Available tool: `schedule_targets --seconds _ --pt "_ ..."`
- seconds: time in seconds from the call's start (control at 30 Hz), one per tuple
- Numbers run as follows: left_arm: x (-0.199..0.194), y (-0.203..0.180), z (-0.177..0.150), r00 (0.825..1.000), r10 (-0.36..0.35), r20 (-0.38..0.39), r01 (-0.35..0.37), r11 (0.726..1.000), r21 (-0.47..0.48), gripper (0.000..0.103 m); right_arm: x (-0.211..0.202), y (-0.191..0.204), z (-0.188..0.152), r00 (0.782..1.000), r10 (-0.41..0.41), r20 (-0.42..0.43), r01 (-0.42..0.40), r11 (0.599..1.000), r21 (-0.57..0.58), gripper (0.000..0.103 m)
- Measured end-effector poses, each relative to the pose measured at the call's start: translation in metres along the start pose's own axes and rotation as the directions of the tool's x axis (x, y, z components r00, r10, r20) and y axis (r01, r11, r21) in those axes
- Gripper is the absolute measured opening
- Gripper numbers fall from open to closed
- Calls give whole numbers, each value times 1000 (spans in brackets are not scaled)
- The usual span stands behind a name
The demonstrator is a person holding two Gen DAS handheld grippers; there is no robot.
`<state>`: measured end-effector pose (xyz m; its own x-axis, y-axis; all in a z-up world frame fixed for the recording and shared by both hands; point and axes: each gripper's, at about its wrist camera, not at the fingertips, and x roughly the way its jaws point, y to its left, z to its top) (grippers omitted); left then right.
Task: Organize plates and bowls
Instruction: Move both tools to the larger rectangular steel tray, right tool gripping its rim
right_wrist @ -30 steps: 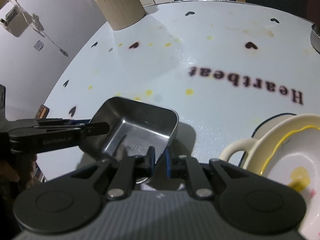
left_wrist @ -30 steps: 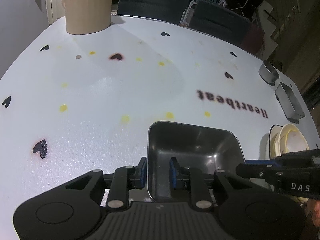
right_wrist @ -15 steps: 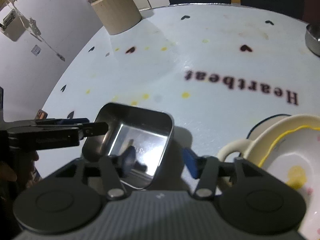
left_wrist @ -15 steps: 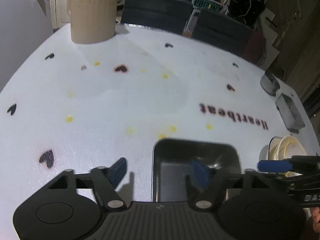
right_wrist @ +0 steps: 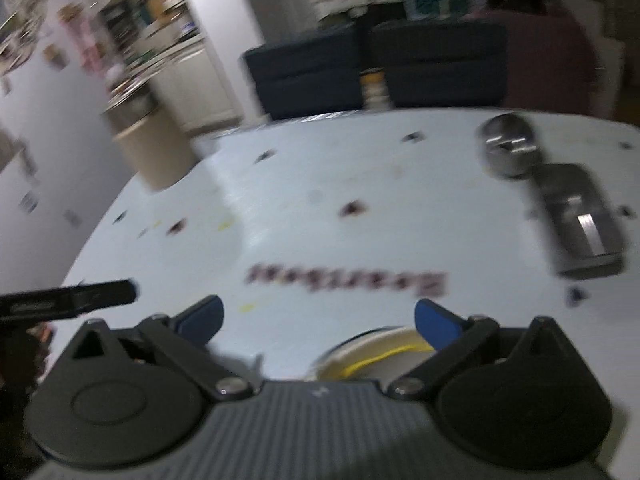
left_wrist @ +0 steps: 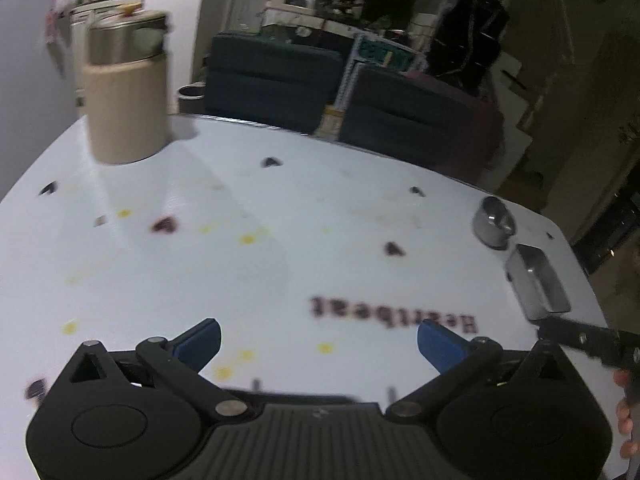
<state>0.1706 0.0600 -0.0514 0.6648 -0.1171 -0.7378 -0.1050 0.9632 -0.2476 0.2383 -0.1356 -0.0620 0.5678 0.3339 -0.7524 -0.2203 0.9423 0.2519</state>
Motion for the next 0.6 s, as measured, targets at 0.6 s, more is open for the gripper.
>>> schedule_targets --seconds 0.6 --pt "52 -150 24 979 -199 -31 202 967 158 103 18 -180 22 936 -350 -44 318 784 533 102"
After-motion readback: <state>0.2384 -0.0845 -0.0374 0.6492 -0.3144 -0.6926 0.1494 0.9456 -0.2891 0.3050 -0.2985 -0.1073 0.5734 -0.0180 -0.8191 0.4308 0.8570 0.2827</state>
